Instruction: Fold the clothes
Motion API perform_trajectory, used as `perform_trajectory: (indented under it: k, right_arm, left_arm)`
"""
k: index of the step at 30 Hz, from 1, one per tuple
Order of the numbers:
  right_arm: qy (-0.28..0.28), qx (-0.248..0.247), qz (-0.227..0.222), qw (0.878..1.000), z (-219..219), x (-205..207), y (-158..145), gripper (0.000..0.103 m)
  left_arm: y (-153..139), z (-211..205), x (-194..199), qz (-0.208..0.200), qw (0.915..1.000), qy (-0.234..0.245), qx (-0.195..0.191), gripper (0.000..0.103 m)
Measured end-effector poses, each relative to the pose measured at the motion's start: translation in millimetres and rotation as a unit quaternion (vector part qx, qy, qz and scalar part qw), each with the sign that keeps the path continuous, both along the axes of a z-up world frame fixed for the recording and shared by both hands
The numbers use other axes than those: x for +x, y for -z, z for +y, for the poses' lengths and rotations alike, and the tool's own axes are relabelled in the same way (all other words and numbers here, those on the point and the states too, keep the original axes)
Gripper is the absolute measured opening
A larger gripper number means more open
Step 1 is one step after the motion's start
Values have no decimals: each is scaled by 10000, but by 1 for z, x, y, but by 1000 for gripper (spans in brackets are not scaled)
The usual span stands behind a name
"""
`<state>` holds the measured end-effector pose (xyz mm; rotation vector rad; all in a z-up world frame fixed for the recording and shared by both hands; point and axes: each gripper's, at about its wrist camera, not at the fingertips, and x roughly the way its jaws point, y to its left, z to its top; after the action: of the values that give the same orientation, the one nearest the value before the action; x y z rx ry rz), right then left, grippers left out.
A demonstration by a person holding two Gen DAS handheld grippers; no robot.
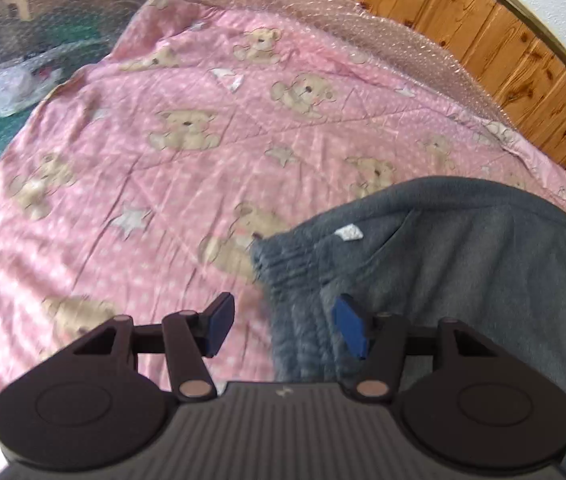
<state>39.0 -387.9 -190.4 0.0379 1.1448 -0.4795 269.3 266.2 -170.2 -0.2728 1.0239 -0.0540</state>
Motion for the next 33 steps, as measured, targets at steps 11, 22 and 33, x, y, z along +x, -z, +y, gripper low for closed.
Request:
perform_trajectory:
  k: [11, 22, 33]
  right_arm:
    - [313, 186, 302, 9989, 29, -15, 23, 84]
    - [584, 252, 277, 9976, 26, -21, 32, 94]
    - [761, 419, 127, 9961, 1, -36, 24, 93]
  left_arm:
    - [8, -7, 29, -28, 9983, 559, -170, 34]
    - [-12, 45, 46, -562, 9942, -744, -543, 5]
    - [-39, 54, -29, -415, 9972, -199, -593, 43]
